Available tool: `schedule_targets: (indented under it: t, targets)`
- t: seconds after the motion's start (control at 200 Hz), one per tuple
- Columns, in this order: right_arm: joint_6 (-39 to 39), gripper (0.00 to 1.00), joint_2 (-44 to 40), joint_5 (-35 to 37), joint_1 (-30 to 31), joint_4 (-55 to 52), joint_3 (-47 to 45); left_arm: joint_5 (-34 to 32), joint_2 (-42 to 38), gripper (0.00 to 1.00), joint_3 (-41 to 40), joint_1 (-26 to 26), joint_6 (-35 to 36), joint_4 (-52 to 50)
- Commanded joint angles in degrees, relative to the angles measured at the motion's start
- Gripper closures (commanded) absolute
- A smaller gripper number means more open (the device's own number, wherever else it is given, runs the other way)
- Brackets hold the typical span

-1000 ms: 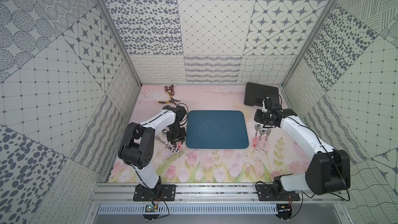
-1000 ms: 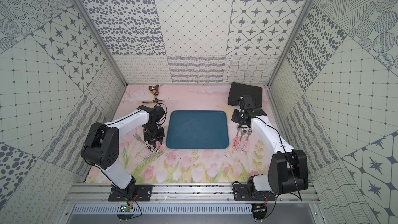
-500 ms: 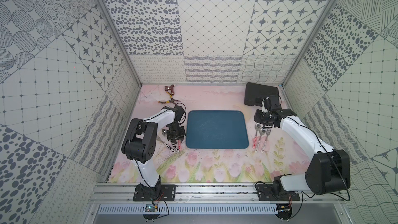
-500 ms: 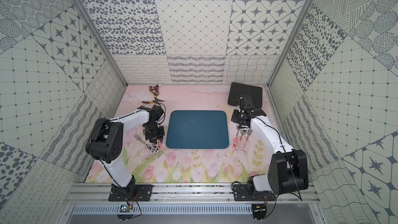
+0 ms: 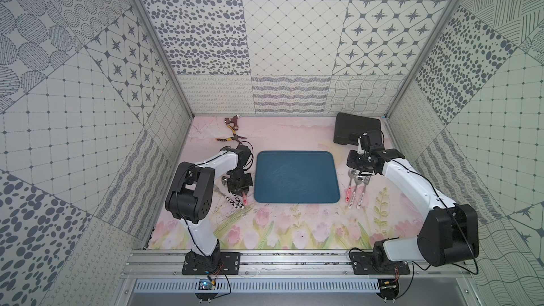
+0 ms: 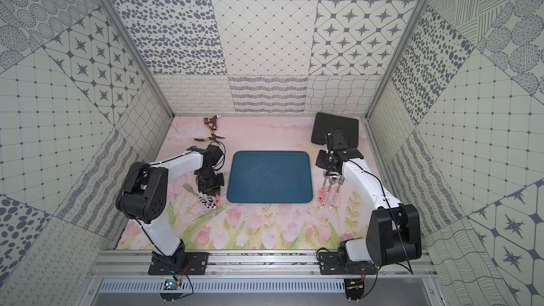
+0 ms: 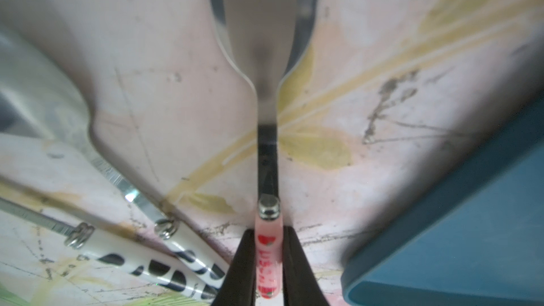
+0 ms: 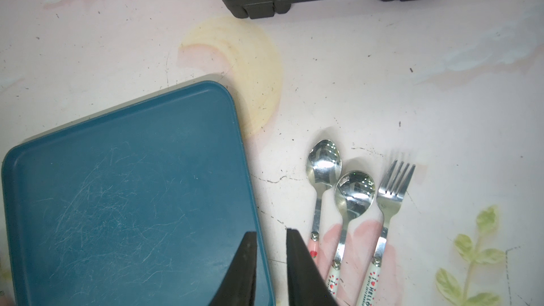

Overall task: Set the spoon and fork side by side
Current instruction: Pick up the fork at the center of the board.

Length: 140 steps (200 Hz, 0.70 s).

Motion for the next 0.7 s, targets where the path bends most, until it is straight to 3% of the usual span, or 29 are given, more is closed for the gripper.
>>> schedule_targets:
  t: [0.0, 0.415, 0.695]
  targets:
    - [0.51, 0.78, -0.96, 0.51, 0.37, 1.2, -0.9, -2.87, 0.09, 0.93, -0.88, -0.02, 0.08, 0.96]
    - [0.7, 0.78, -1.39, 0.88, 0.95, 1.46, -1.12, -1.89, -3.04, 0.98, 4.61, -1.55, 0.13, -3.17]
    - [0.8, 0.79, -1.68, 1.06, 1.03, 1.46, -1.44, 1.77, -2.16, 0.98, 13.44, -7.57, -0.59, -8.76]
